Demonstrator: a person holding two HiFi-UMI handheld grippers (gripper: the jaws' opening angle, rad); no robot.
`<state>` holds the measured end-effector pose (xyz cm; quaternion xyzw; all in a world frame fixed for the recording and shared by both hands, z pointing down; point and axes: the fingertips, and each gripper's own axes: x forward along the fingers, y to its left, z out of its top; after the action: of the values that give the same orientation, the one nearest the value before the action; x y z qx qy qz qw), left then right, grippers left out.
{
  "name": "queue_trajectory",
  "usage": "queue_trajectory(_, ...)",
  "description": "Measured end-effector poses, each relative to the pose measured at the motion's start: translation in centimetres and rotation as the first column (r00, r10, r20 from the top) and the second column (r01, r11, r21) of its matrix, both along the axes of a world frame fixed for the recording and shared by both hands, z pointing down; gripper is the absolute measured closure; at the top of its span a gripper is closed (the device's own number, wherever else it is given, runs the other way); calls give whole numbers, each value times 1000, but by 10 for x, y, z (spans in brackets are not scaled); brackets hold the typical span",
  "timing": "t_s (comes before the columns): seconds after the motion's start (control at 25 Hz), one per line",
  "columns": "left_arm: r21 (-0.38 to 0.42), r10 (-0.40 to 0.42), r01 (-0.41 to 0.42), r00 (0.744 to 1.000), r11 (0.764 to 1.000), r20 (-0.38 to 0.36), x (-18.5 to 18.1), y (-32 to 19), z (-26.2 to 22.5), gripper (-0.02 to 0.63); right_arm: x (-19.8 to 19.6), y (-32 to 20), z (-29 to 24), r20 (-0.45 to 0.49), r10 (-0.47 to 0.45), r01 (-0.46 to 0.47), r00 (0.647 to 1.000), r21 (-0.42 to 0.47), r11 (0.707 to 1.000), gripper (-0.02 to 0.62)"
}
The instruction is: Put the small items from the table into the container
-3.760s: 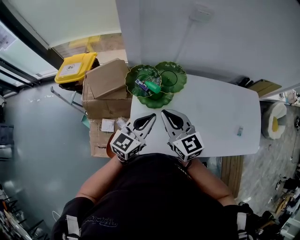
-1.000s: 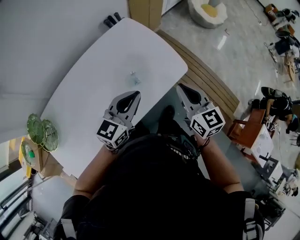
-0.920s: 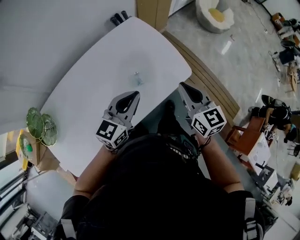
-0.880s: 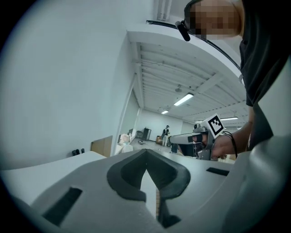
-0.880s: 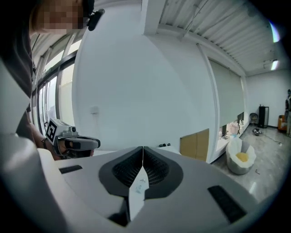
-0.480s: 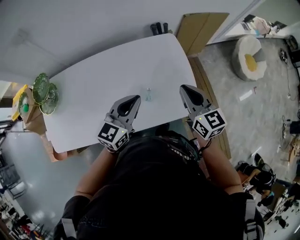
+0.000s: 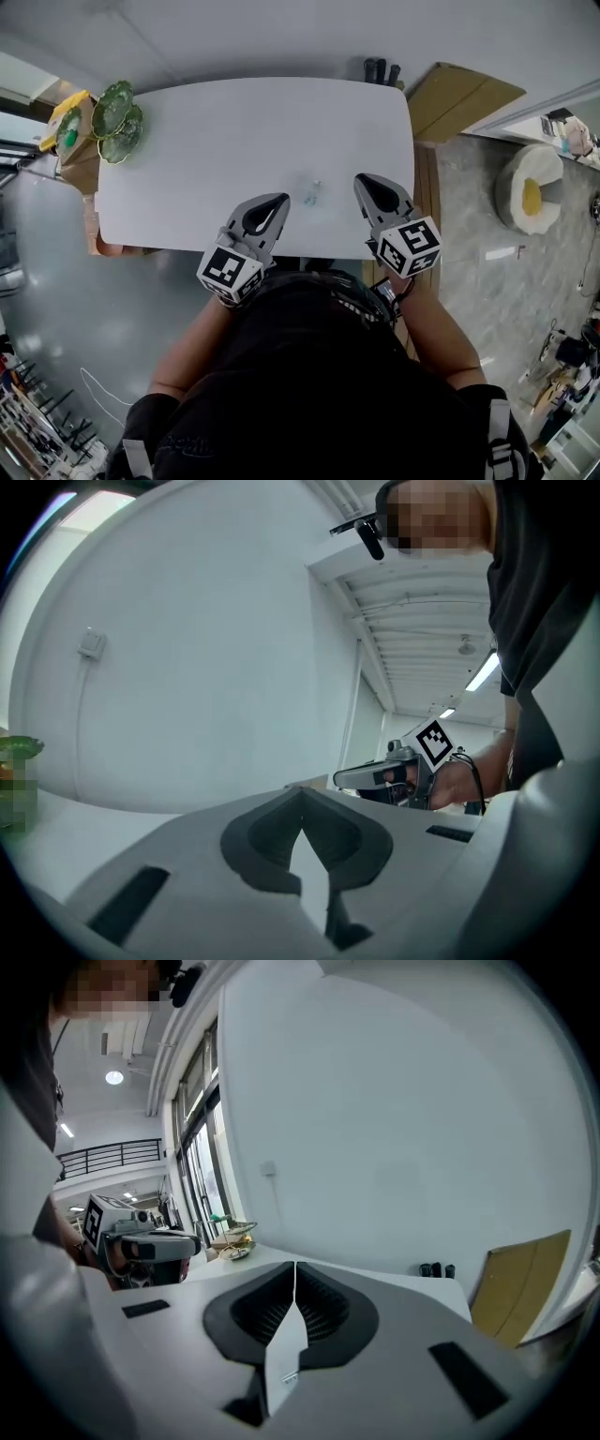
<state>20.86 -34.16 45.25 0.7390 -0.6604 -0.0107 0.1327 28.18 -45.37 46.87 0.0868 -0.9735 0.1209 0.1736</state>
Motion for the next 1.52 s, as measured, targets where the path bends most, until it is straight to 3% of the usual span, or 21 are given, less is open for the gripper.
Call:
queue_trajectory(0.16, -26, -11, 10, 999, 1000, -45, -18, -1, 14, 598, -23, 6, 48, -76, 6, -16, 997, -137, 990, 575)
queue_trajectory(0.44, -48, 25, -30, 994, 998, -109, -42, -13, 35, 598, -45, 18, 141, -232, 39, -114, 972, -318, 941, 572)
queue_trajectory(0.6, -65, 45, -54, 991, 996, -129, -54, -18, 46, 598, -51, 21, 179, -301, 63, -180, 951, -378, 908, 493)
queue_trajectory(1.12, -110, 111, -136, 972, 985, -206, -56, -28, 72, 600, -40, 27, 269, -508, 82, -343, 858, -445, 827, 430)
queue_trajectory(1.52, -125, 114, -146, 966, 981, -232, -67, -27, 83, 598, -36, 36, 308, -611, 62, -391, 789, -423, 817, 407)
